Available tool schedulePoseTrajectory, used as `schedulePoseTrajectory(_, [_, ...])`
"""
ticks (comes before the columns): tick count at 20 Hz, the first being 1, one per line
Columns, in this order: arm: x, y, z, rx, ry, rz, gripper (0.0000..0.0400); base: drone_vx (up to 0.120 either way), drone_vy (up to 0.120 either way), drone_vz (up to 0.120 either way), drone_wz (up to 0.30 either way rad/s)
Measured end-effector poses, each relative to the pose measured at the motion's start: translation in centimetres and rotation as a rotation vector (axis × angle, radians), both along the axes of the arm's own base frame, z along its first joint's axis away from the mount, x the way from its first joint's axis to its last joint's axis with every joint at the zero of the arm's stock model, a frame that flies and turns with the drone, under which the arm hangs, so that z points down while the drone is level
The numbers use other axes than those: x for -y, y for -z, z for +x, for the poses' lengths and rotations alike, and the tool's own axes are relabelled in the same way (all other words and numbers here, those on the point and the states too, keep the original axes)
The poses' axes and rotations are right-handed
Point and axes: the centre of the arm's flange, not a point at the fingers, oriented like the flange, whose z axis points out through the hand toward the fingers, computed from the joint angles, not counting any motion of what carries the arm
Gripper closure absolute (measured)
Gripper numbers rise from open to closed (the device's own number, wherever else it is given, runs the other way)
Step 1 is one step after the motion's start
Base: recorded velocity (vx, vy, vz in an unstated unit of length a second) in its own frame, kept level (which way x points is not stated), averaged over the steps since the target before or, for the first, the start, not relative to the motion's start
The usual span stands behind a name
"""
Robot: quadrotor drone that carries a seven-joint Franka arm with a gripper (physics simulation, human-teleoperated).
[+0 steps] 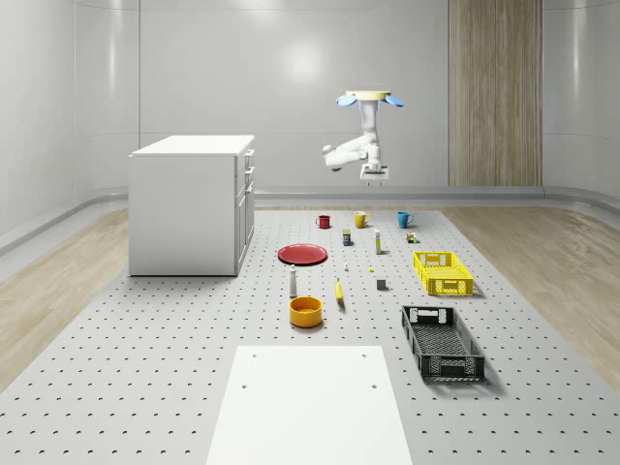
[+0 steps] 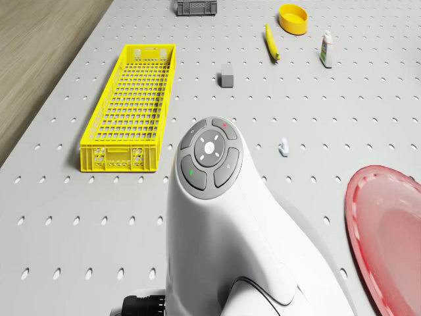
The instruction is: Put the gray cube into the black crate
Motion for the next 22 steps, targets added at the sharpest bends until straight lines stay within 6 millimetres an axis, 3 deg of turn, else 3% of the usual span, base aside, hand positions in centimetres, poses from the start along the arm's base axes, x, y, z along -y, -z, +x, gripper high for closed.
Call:
schedulePoseTrajectory(8, [0.0,0.0,0.0,0.0,0.0,-0.001,0.0,0.12,0.0,-0.12,0.0])
schedulePoseTrajectory(22, [0.0,0.0,0.0,0.0,0.0,-0.001,0.0,0.12,0.0,-0.003,0.0])
